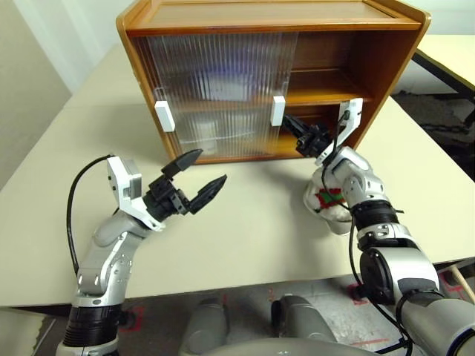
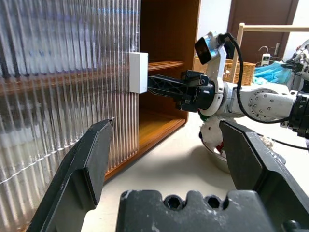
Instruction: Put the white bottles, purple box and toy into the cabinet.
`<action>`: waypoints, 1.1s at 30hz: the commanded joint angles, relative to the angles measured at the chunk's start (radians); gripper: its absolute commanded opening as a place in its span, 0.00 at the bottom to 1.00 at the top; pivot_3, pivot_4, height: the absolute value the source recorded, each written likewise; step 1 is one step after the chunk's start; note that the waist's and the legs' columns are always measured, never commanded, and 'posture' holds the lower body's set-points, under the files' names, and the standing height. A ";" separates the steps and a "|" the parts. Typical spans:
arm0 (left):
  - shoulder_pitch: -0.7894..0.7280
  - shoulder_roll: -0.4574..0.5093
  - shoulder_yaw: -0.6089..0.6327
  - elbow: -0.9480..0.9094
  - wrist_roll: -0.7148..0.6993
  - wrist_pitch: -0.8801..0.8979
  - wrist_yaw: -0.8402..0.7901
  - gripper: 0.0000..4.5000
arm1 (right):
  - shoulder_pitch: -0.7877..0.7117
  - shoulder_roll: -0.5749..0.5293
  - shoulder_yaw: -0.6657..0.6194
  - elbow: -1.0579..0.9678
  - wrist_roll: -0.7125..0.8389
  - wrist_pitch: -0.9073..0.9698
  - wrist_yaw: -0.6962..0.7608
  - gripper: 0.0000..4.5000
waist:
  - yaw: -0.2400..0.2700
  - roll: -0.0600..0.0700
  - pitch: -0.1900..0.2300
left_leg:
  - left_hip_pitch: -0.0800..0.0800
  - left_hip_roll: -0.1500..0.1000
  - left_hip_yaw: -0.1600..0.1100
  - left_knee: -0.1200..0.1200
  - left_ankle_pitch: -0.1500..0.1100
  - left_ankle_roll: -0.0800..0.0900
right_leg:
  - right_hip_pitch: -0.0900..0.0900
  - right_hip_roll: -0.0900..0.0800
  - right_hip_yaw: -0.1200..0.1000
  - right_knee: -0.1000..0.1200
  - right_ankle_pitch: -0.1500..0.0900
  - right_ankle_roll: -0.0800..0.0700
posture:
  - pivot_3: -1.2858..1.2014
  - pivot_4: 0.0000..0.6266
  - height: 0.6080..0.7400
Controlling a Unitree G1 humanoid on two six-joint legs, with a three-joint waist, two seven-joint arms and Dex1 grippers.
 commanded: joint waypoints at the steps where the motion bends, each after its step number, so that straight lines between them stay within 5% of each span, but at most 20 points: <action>1: -0.006 -0.003 -0.015 -0.015 0.011 0.001 0.008 1.00 | 0.003 0.025 0.026 -0.041 0.003 0.019 0.012 0.01 | -0.002 0.000 0.000 | 0.000 0.000 0.000 0.000 0.000 0.000 | 0.000 0.000 0.000 0.000 0.000 0.000 | 0.62 0.03 1.00; 11: -0.009 0.000 -0.026 -0.023 0.007 0.009 0.024 1.00 | 0.070 -0.115 -0.021 -0.144 0.015 0.100 0.006 0.01 | 0.020 0.002 0.002 | -0.001 0.000 0.000 -0.001 0.000 0.000 | -0.001 0.001 -0.001 0.000 0.000 0.000 | 0.62 0.03 1.00; 15: -0.014 0.004 -0.027 -0.020 0.004 0.012 0.021 1.00 | 0.158 -0.233 -0.057 -0.279 0.062 0.214 0.023 0.23 | 0.046 0.002 0.002 | -0.003 -0.001 -0.001 -0.001 -0.001 0.000 | -0.001 -0.002 -0.001 -0.004 0.000 0.000 | 0.62 0.03 1.00; 24: -0.036 0.020 -0.022 0.002 -0.011 0.024 -0.008 1.00 | 0.337 -0.617 -0.129 -0.606 0.239 0.663 0.134 0.99 | 0.051 0.004 0.003 | -0.009 -0.002 -0.002 0.000 -0.003 0.004 | -0.001 -0.003 -0.003 -0.012 -0.001 0.003 | 0.60 0.03 1.00; 28: -0.053 0.020 -0.025 0.013 -0.016 0.028 -0.028 1.00 | 0.425 -0.816 -0.120 -0.766 0.343 0.941 0.192 0.99 | 0.050 0.005 0.004 | -0.015 -0.002 -0.002 0.000 -0.003 0.005 | -0.002 -0.002 -0.003 -0.013 -0.002 0.005 | 0.59 0.04 1.00; 33: -0.060 0.020 -0.027 0.014 -0.020 0.032 -0.047 1.00 | 0.469 -0.851 -0.114 -0.896 0.440 1.148 0.131 0.99 | 0.044 -0.002 0.008 | -0.015 0.000 -0.004 0.001 -0.003 0.005 | -0.001 0.000 -0.004 -0.013 -0.002 0.005 | 0.59 0.04 1.00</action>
